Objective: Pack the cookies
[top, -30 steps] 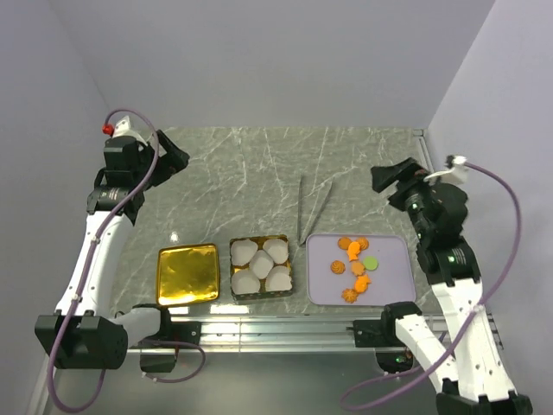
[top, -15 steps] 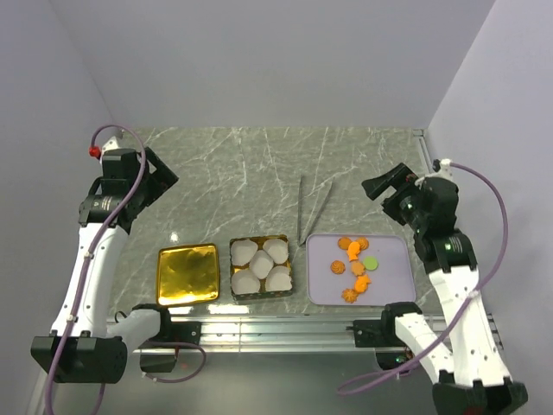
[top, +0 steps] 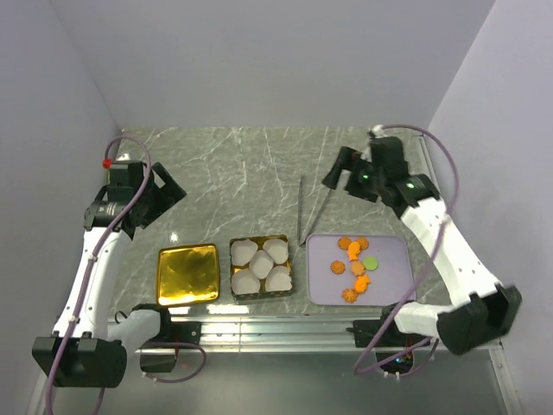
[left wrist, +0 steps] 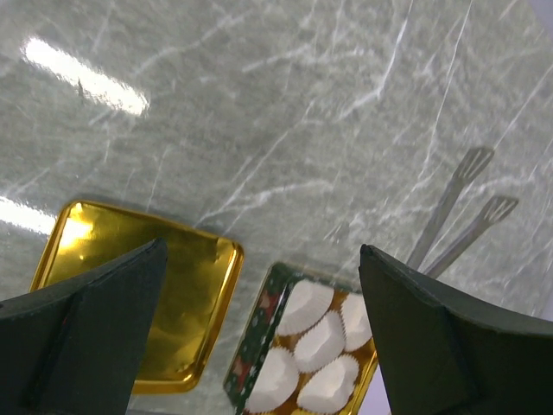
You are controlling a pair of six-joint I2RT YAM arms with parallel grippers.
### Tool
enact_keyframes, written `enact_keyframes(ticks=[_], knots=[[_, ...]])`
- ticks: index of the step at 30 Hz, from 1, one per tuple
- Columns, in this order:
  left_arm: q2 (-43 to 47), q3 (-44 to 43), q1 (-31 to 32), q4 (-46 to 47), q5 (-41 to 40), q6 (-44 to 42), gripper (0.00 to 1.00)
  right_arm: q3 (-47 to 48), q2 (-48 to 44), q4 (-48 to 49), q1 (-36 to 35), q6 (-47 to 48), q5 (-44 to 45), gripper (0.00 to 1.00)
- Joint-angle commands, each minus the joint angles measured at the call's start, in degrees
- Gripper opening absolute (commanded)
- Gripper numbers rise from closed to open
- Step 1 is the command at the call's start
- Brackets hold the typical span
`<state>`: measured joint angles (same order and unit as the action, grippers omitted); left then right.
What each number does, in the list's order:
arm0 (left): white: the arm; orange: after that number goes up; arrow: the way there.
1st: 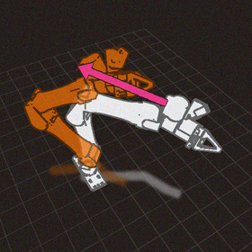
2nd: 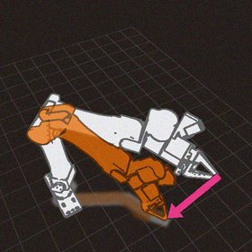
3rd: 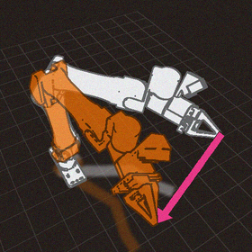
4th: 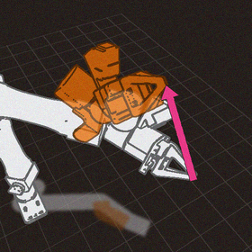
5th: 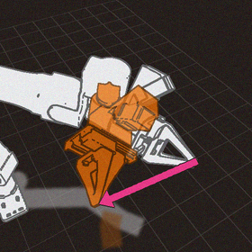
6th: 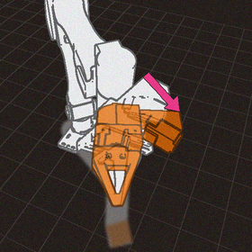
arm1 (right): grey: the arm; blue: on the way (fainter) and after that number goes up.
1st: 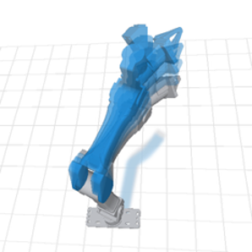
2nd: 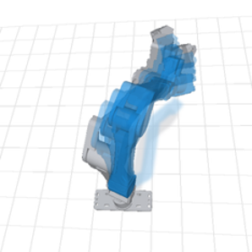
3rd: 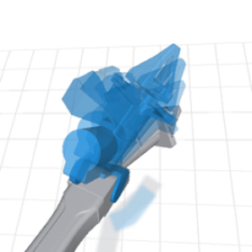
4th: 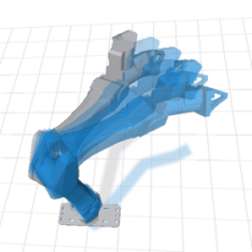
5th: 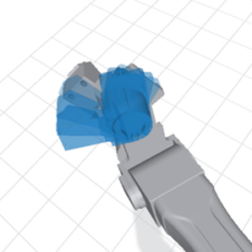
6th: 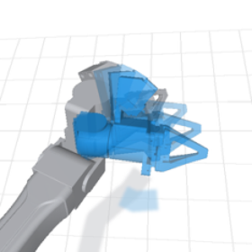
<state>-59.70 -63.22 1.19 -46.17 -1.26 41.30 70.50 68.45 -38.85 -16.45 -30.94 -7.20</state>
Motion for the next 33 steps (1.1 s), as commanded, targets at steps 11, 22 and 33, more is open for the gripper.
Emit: enact_keyframes(ticks=[11, 22, 33], knots=[[5.9, 4.6, 2.4, -0.5, 3.0, -3.9, 0.94, 15.1, 27.6, -8.4, -11.4, -2.5, 7.1, 0.99], [7.8, 6.7, 4.3, -1.1, 1.4, -5.4, 0.92, 23.5, 40.4, -16.5, -13.4, -7.5, 13.4, 1.00], [7.8, 10.0, 4.4, 0.9, 1.4, -6.1, 0.91, 21.5, 43.6, -17.7, -14.1, -9.7, 12.7, 1.00]])
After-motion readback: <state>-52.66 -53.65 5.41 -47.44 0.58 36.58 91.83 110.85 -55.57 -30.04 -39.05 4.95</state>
